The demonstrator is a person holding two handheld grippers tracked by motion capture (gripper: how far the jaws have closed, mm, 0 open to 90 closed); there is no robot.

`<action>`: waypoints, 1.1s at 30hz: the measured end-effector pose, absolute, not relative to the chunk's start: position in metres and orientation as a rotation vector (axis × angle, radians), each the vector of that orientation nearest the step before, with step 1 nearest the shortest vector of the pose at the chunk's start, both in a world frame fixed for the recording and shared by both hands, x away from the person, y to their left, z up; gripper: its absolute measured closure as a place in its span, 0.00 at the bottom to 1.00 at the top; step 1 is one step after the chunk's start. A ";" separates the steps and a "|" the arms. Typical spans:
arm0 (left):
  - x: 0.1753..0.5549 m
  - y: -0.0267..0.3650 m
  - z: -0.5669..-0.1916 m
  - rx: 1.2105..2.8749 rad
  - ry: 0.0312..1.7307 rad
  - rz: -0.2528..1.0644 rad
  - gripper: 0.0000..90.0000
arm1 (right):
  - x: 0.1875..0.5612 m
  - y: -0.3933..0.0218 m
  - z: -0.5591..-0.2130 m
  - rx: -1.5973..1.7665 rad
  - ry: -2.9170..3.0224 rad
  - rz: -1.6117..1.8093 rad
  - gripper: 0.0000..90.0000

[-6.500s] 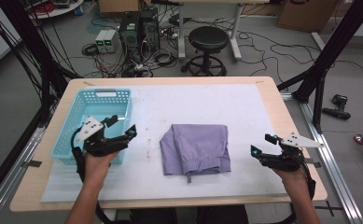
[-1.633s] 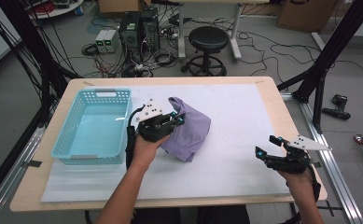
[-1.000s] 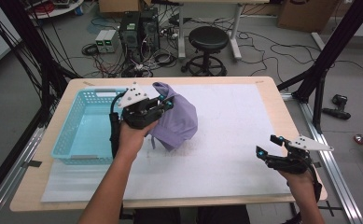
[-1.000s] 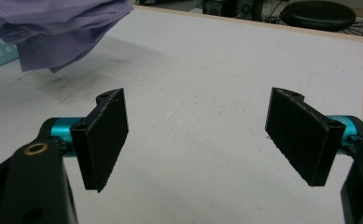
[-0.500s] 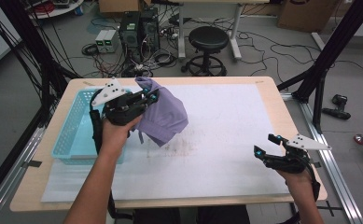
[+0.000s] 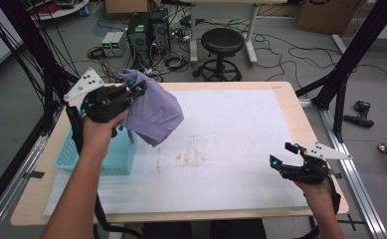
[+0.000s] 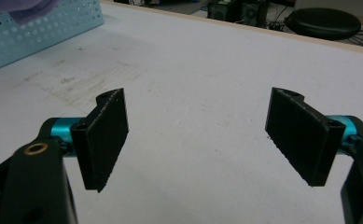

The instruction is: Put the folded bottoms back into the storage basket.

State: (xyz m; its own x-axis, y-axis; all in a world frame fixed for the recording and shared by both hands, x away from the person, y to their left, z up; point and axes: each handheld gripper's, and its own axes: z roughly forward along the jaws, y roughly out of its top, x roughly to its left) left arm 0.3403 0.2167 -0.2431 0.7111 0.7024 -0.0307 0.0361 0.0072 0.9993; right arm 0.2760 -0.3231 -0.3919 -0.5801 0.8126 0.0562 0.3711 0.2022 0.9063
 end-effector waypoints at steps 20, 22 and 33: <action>0.334 0.276 -0.230 1.431 0.739 0.670 0.95 | 0.276 -0.320 -0.392 1.094 2.052 1.348 0.23; 0.335 0.278 -0.233 1.432 0.748 0.666 0.95 | 0.277 -0.320 -0.392 1.092 2.052 1.348 0.23; 0.351 0.330 -0.287 1.423 1.234 0.756 0.47 | 0.275 -0.319 -0.392 1.088 2.059 1.341 0.23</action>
